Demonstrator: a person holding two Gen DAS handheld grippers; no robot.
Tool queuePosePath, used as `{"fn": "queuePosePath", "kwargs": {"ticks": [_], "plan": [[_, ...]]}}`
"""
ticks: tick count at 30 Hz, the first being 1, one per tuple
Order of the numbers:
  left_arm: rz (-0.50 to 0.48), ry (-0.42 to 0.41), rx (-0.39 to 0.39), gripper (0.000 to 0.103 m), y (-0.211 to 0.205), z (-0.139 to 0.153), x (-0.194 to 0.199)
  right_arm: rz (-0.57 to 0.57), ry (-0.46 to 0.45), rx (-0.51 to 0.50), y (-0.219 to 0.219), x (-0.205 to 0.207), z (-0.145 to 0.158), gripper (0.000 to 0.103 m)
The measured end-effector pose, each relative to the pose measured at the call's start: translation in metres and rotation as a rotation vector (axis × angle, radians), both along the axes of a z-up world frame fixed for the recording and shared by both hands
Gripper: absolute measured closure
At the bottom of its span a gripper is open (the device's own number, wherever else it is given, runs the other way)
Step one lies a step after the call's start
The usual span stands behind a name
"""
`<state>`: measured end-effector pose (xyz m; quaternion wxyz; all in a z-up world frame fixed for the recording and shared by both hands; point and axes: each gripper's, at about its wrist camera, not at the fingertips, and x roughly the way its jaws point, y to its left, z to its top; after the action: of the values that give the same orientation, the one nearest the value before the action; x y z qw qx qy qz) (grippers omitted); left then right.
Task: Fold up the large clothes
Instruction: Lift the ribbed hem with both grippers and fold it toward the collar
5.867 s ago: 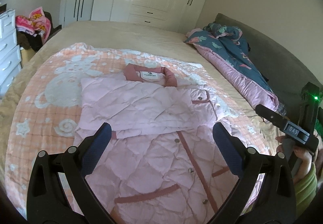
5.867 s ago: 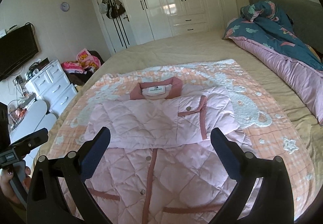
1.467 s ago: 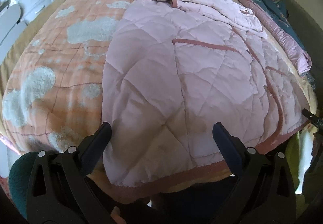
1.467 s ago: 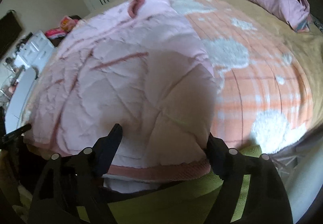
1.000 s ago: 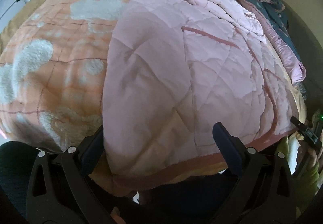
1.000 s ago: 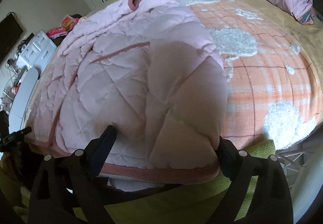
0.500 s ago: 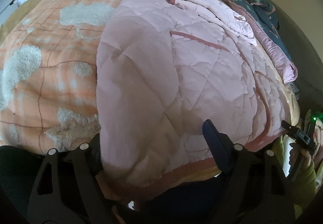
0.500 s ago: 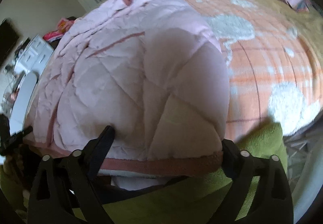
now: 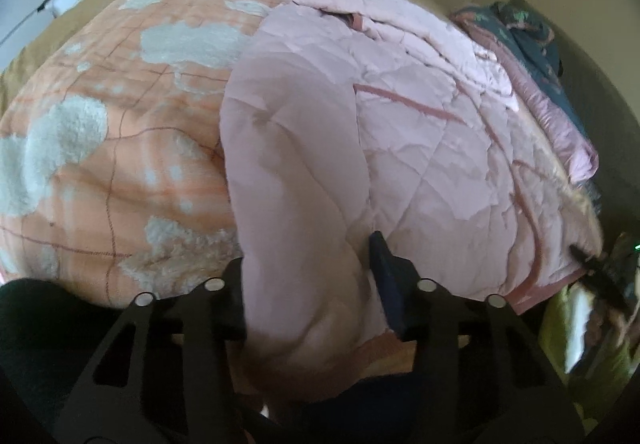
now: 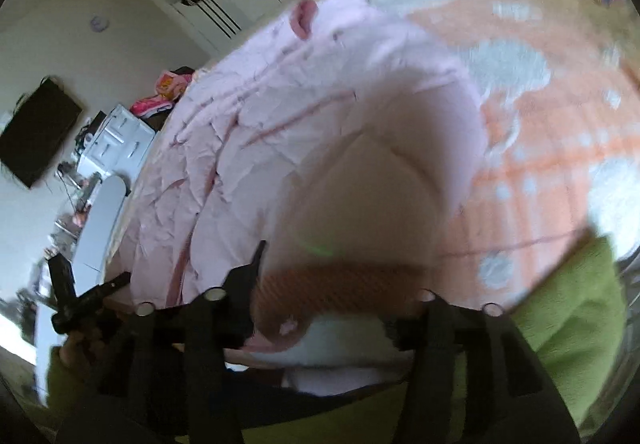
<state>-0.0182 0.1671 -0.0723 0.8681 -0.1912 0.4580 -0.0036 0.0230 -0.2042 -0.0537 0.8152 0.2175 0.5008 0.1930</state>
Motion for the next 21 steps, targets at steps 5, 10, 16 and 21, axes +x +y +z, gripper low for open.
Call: {"fn": "queuePosePath", "kwargs": {"ticks": [5,10,16,21], "plan": [[0.014,-0.044,-0.034,0.082,0.004,0.009,-0.004,0.033,-0.02,-0.011,0.012,0.001,-0.003,0.065],[0.024,-0.093,-0.064,0.087,0.008,0.025,-0.006,0.063,-0.179,0.005,0.018,-0.001,0.038,0.086],[0.002,-0.154,-0.097,0.091,0.007,0.05,-0.002,0.075,-0.309,0.001,0.025,0.011,0.083,0.087],[-0.032,-0.212,-0.077,0.092,0.001,0.079,0.013,0.069,-0.353,0.006,0.023,0.025,0.104,0.088]]}}
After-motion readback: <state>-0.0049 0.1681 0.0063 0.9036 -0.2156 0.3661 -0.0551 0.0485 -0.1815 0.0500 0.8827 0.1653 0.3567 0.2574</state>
